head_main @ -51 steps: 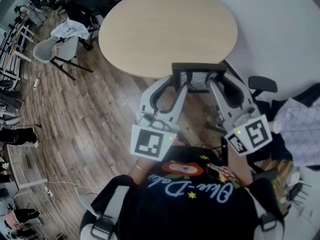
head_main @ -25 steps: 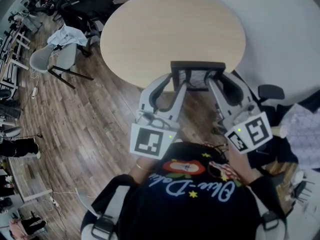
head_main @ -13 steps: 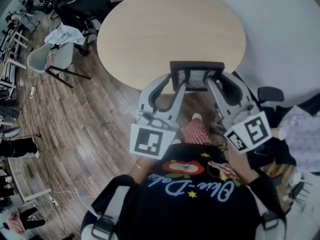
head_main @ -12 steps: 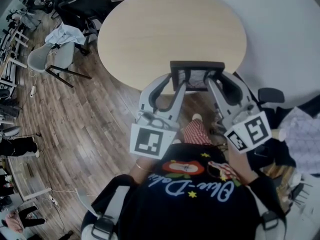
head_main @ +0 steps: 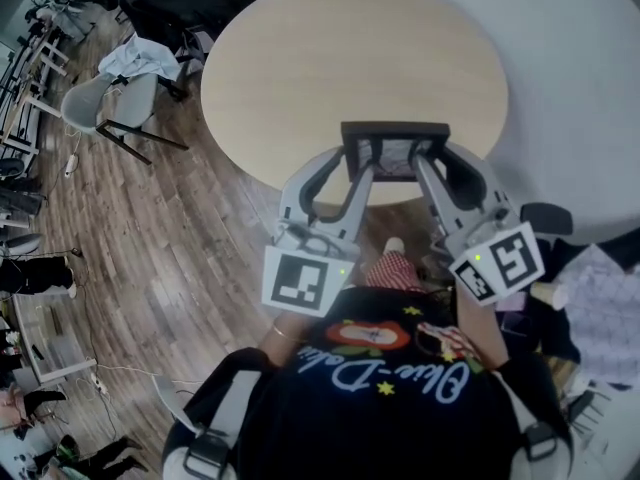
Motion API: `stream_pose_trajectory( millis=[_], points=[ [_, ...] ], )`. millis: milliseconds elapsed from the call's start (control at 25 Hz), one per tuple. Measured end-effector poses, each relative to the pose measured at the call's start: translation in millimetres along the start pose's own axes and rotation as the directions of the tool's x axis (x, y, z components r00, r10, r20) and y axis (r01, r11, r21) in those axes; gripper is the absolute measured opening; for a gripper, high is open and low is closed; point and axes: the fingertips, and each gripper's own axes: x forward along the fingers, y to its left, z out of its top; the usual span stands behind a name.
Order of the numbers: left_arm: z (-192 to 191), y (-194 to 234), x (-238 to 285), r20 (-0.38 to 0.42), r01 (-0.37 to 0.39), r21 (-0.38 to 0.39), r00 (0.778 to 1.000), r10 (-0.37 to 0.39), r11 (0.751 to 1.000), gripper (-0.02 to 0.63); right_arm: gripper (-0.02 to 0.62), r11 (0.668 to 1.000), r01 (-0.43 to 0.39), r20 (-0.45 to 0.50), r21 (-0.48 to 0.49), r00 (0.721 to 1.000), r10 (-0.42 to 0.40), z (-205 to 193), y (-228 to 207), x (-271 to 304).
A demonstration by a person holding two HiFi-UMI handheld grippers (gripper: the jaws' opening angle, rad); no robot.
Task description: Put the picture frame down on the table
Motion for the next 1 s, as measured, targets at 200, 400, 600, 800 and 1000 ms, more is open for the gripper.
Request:
stream_pose_trajectory(
  millis=[200, 400, 600, 800, 1000],
  points=[
    [-11.6, 2.7, 9.5, -0.017, -0.023, 0.021, 1.0, 0.023, 1.0, 0.109, 0.069, 1.0, -0.026, 0.0, 0.015, 1.0, 0.026, -11.6, -10.0, 6.9],
    [-16.4, 0.4, 11.1, -0.024, -0.053, 0.035, 0.998, 0.053, 0.998, 0.109, 0.069, 0.998, -0.053, 0.004, 0.024, 0.999, 0.053, -15.9, -13.7, 7.8],
    [-19.9, 5.0, 21.5, -0.043, -0.106, 0.042, 0.993, 0.108, 0.993, 0.109, 0.069, 0.994, -0.106, 0.005, 0.038, 0.994, 0.106, -19.7, -26.1, 18.7],
    [-16.6, 18.9, 29.8, -0.059, -0.157, 0.057, 0.985, 0.161, 0.986, 0.109, 0.069, 0.986, -0.16, 0.011, 0.05, 0.987, 0.159, -14.8, -32.7, 37.1],
    [-20.2, 28.1, 49.9, -0.062, -0.186, 0.055, 0.98, 0.189, 0.981, 0.109, 0.069, 0.98, -0.191, 0.004, 0.055, 0.981, 0.191, -19.2, -51.9, 53.2]
  ],
)
